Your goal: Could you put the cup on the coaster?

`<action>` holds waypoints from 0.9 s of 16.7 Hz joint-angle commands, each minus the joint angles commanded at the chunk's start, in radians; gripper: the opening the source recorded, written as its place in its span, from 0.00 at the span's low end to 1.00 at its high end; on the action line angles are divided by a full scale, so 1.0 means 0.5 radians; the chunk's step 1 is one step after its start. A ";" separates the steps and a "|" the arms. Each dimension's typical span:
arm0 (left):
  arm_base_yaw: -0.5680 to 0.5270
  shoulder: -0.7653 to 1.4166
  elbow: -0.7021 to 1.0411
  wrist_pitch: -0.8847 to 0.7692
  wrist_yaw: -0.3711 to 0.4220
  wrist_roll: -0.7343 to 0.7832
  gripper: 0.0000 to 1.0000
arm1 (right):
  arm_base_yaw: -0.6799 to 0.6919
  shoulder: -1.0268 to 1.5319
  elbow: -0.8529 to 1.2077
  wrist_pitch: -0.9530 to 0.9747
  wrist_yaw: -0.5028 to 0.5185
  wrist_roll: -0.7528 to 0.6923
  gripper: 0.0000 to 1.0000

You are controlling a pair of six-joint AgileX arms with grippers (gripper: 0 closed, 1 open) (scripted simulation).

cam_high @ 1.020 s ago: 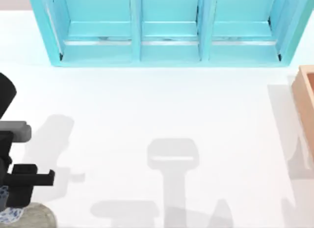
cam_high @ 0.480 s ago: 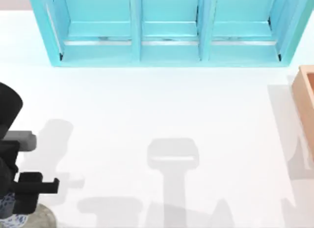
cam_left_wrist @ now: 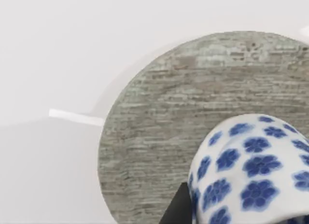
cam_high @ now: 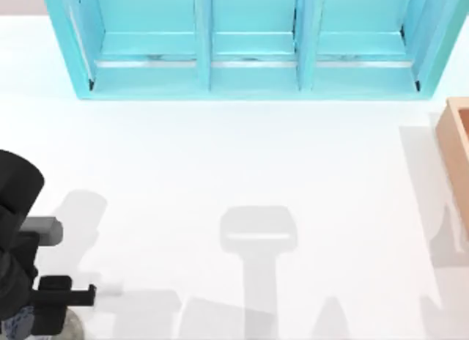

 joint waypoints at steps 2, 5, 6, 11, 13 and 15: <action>0.000 0.000 0.000 0.000 0.000 0.000 0.08 | 0.000 0.000 0.000 0.000 0.000 0.000 1.00; 0.000 0.000 0.000 0.000 0.000 0.000 0.30 | 0.000 0.000 0.000 0.000 0.000 0.000 1.00; 0.000 0.000 0.000 0.000 0.000 0.000 0.38 | 0.000 0.000 0.000 0.000 0.000 0.000 1.00; 0.000 0.000 0.000 0.000 0.000 0.000 0.75 | 0.000 0.000 0.000 0.000 0.000 0.000 1.00; 0.000 0.000 0.000 0.000 0.000 0.000 0.90 | 0.000 0.000 0.000 0.000 0.000 0.000 1.00; 0.000 0.000 0.000 0.000 0.000 0.000 1.00 | 0.000 0.000 0.000 0.000 0.000 0.000 1.00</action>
